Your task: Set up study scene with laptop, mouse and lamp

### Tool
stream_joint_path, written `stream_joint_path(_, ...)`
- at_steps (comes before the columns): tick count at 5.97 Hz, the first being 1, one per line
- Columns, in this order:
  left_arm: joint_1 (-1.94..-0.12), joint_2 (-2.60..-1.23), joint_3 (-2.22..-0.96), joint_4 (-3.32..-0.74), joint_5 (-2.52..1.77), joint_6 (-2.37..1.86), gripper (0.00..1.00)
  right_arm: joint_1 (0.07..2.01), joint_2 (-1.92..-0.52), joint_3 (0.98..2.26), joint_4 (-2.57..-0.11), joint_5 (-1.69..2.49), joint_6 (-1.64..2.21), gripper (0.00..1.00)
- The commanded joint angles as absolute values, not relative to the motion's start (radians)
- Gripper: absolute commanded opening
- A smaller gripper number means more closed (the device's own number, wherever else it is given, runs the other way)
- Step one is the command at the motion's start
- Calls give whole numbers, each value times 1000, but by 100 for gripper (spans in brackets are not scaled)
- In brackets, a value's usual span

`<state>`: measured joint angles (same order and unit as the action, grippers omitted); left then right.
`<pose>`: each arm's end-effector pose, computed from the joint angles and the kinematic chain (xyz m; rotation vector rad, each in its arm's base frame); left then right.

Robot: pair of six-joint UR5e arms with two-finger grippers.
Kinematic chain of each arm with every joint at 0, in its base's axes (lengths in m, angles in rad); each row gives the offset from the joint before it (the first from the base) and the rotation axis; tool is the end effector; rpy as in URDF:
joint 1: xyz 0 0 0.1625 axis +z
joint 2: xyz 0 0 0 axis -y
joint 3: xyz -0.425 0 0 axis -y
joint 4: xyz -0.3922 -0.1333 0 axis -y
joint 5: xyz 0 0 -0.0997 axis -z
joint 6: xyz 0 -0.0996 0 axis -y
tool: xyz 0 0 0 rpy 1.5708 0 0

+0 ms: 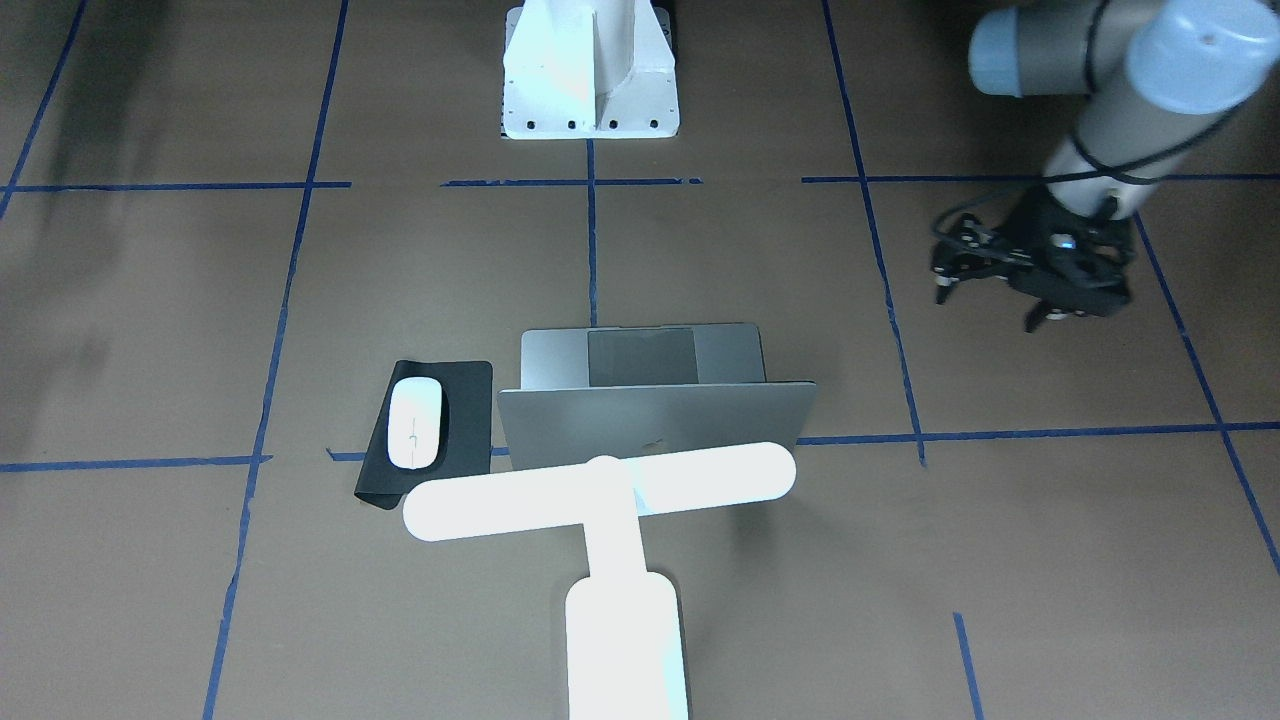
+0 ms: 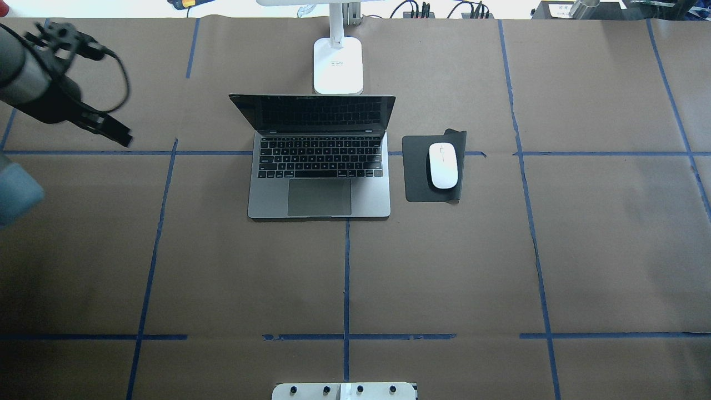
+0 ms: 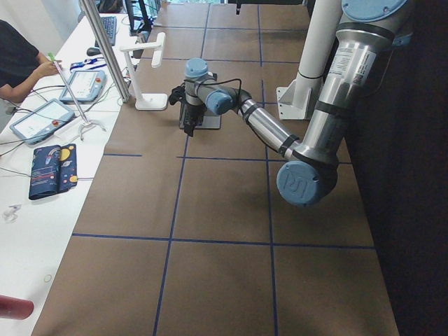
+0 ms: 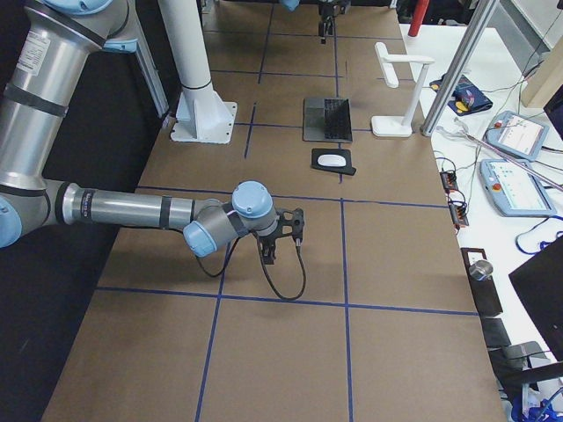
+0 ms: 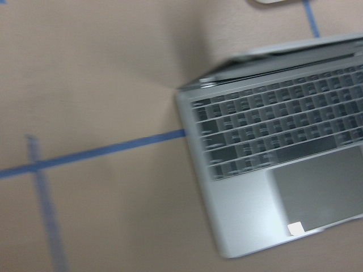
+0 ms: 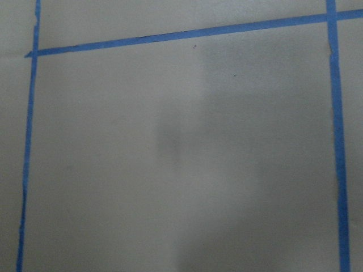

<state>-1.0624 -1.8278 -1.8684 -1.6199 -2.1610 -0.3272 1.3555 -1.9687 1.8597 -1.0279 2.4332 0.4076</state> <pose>0.2097 -0.5362 0.3785 0.3046 0.7636 0.3490 -0.0169 -0.3473 0.6138 0.1267 -0.9308 -0.0091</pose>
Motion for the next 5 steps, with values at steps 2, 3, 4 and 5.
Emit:
stream_joint_path(2,-1346,-1760,-1798,-1401,-2183,86,98,1535,-1789,1879,-1582,2436,-38,100)
stream_joint_path(3,-1417,-1740,-1728,-1366,-2320,112,98,1522,-1722,1865,-1659,2434,-54,100)
stream_joint_path(4,-1433,-1685,-1683,-1370,-2383,100,99,1523,-1709,1864,-1666,2427,-54,100)
stream_joint_path(5,-1500,-1665,-1668,-1364,-2378,103,100,1569,-1709,1849,-1672,2381,-54,100)
